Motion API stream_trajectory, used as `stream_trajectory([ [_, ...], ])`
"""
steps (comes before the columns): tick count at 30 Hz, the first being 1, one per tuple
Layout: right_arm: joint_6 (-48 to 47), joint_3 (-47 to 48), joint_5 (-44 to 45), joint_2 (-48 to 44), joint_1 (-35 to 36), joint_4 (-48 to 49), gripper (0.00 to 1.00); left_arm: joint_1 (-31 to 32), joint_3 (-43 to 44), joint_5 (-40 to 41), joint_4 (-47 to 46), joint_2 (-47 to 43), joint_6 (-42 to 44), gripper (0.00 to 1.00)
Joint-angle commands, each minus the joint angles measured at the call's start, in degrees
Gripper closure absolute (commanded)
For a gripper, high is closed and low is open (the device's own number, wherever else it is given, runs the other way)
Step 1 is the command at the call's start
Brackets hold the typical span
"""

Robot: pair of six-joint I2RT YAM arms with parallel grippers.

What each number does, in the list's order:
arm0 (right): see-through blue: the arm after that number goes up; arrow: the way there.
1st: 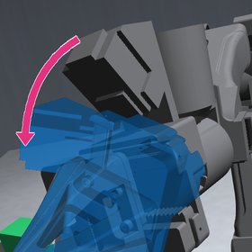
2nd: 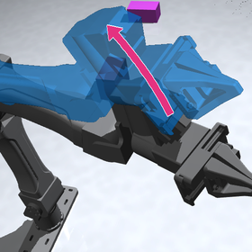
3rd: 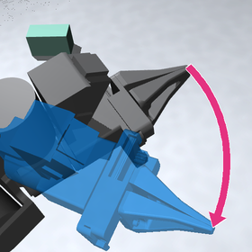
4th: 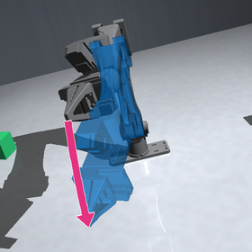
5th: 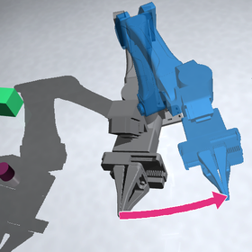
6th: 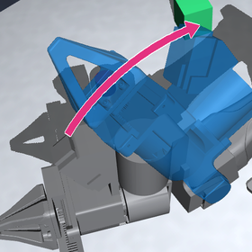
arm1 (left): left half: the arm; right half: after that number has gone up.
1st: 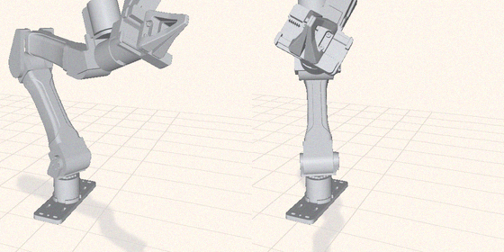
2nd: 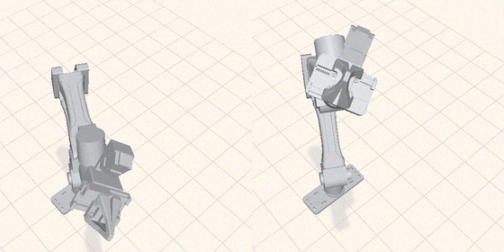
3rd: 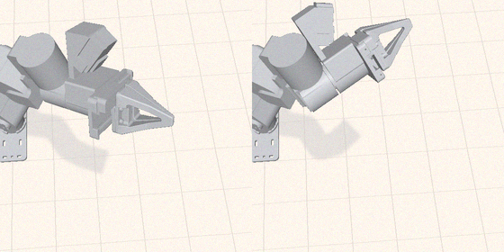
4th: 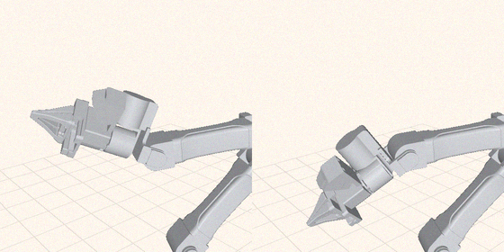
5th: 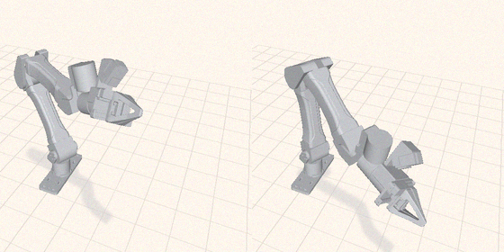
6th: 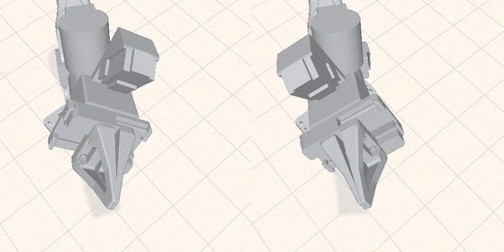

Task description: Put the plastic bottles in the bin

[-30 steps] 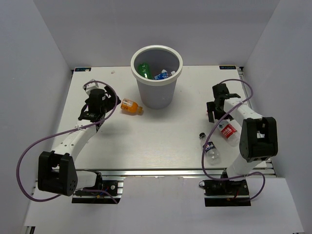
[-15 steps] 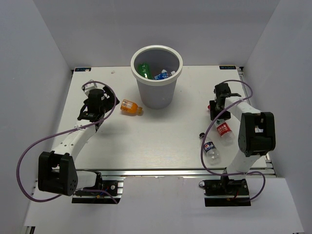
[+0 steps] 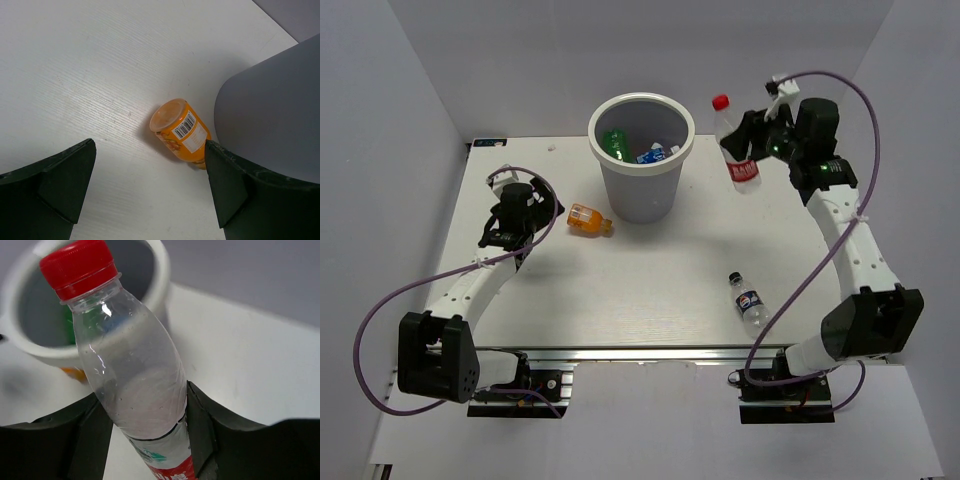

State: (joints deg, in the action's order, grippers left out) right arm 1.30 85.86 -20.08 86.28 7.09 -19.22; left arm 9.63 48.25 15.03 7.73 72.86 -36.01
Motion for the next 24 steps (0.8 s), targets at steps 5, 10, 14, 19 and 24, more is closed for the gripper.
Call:
stream_trajectory([
  [5, 5.7, 8.8, -15.3, 0.1, 11.4, 28.5, 0.7, -0.4, -0.8, -0.9, -0.3, -1.8, 0.1, 0.02],
  [10, 3.3, 18.6, -11.2, 7.1, 18.0, 30.6, 0.58, -0.5, -0.8, -2.3, -0.8, -1.3, 0.1, 0.02],
  [14, 2.5, 25.3, -9.0, 16.3, 20.3, 29.9, 0.57, -0.4, -0.4, -2.9, -0.6, -0.7, 0.4, 0.02],
  [19, 1.5, 33.1, -6.7, 23.3, 21.0, 22.7, 0.27, -0.5, -0.1, -3.1, -0.3, 0.2, 0.4, 0.02],
  [24, 1.3, 32.0, -5.3, 22.5, 21.0, 20.1, 0.11, -0.4, 0.4, -3.8, 0.0, 1.4, 1.2, 0.02],
])
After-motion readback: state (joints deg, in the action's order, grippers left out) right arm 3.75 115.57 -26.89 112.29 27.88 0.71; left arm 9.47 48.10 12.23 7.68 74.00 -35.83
